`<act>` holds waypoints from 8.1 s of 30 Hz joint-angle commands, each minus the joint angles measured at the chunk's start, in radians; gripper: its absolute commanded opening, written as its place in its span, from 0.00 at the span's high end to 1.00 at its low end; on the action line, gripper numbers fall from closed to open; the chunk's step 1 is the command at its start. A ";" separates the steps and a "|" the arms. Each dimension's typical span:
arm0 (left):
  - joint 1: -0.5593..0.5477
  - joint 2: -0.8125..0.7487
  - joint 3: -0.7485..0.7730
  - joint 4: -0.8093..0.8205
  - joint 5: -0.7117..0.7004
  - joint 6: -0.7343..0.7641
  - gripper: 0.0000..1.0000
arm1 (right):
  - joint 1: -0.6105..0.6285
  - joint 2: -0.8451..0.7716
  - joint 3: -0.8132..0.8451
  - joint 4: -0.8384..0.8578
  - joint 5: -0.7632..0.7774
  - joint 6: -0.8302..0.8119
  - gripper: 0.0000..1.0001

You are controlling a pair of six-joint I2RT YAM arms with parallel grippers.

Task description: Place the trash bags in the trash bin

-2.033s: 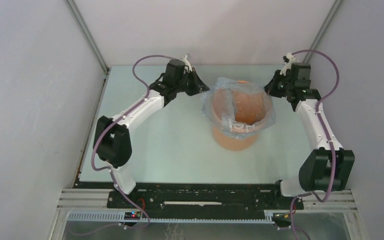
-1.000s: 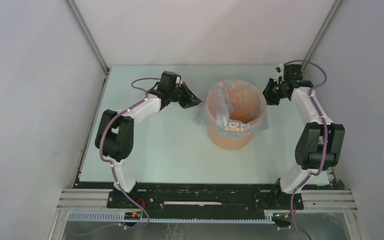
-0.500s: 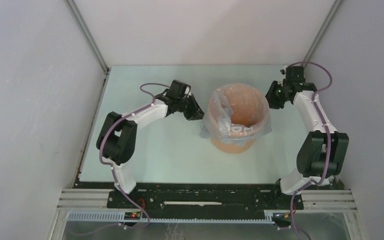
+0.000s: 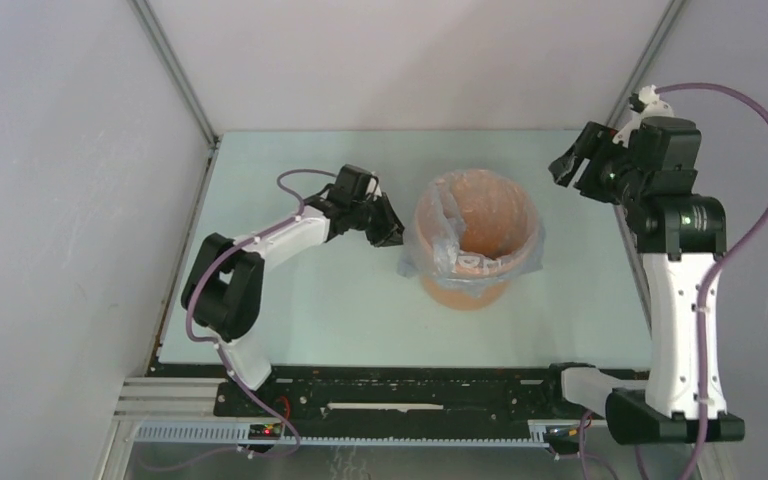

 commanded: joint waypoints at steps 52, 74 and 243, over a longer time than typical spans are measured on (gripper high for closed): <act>-0.057 0.028 0.009 -0.078 -0.116 0.137 0.97 | 0.596 0.116 -0.411 0.302 0.311 0.174 0.36; -0.076 0.014 0.026 -0.088 -0.134 0.121 0.97 | 0.518 0.398 -0.593 0.781 0.431 0.024 0.49; -0.096 -0.333 0.120 -0.140 -0.054 0.035 0.12 | 0.628 -0.405 -0.444 0.094 -0.008 0.504 0.27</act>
